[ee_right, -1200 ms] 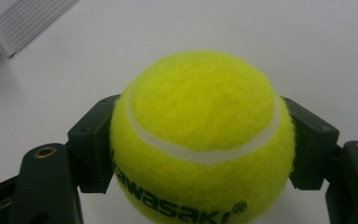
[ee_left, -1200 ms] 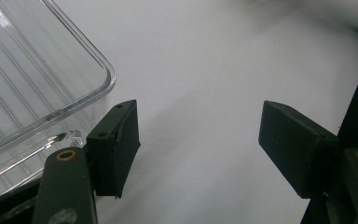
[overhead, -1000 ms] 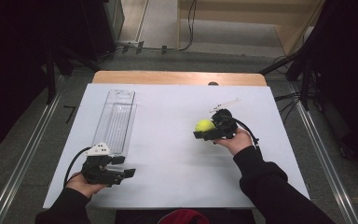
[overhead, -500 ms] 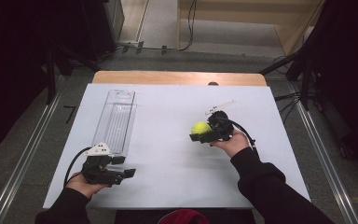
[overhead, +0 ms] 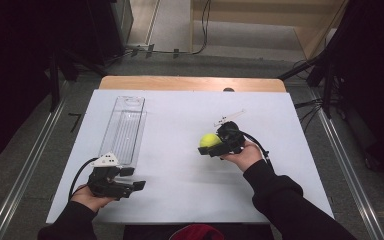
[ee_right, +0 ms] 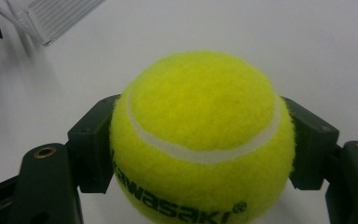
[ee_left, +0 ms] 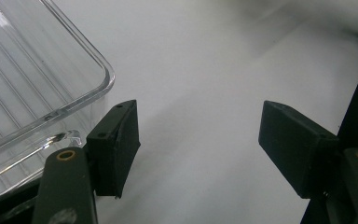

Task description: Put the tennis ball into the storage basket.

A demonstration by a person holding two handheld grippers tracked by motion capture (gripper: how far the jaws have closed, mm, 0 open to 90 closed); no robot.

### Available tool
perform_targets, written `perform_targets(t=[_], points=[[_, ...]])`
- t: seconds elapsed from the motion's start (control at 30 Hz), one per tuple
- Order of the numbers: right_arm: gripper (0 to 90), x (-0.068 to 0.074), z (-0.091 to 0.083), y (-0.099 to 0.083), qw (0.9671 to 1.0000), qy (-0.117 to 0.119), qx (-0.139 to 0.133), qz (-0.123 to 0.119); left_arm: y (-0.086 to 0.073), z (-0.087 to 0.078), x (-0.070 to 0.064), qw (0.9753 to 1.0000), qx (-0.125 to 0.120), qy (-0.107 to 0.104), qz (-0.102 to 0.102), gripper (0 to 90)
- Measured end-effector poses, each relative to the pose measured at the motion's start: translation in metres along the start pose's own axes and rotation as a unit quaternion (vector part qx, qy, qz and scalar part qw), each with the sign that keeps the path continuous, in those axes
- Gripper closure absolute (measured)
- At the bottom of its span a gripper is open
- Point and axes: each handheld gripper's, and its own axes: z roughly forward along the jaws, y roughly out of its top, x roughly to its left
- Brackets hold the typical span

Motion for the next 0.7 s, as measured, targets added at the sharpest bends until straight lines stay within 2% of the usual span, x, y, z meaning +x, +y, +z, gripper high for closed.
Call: perform_targets(t=[0.7], points=[[23.0, 0.016, 0.014, 0.006, 0.9998, 0.015, 0.001, -0.013, 0.0, 0.0, 0.0, 1.0, 0.0, 0.0, 0.0, 29.6]])
